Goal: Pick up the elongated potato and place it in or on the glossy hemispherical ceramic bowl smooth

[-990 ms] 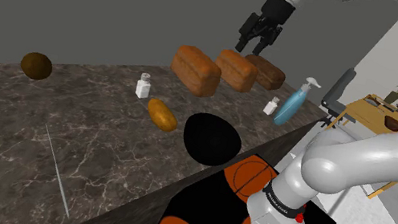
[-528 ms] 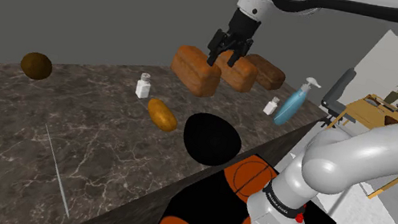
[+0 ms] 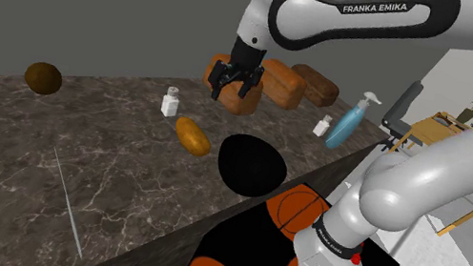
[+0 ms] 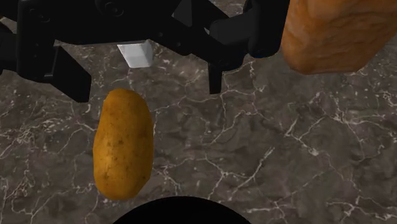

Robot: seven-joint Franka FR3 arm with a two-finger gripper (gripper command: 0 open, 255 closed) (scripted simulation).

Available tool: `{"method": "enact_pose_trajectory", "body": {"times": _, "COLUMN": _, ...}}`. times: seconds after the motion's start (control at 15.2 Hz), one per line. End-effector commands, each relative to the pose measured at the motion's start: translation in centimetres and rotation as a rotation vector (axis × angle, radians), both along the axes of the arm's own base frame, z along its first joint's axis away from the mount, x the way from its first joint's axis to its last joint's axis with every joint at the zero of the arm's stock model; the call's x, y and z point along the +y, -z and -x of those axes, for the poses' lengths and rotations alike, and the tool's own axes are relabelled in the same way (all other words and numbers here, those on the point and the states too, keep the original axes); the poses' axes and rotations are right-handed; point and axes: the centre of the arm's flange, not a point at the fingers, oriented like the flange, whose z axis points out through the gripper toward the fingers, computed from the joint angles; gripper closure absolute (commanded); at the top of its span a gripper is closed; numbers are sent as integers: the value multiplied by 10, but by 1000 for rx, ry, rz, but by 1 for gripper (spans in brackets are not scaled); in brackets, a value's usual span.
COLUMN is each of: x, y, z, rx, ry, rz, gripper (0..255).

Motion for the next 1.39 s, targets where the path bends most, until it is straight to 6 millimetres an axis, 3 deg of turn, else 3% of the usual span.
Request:
{"method": "enact_pose_trajectory", "body": {"times": 0.0, "x": 16, "y": 22, "z": -12, "rx": 7, "ry": 2, "rz": 9, "gripper": 0}}
{"method": "enact_pose_trajectory", "body": {"times": 0.46, "x": 68, "y": 94, "z": -50, "rx": 35, "ry": 8, "rz": 42, "gripper": 0}}
{"method": "enact_pose_trajectory", "body": {"times": 0.99, "x": 68, "y": 137, "z": -52, "rx": 36, "ry": 8, "rz": 43, "gripper": 0}}
{"method": "enact_pose_trajectory", "body": {"times": 1.32, "x": 68, "y": 137, "z": -52, "rx": 36, "ry": 8, "rz": 43, "gripper": 0}}
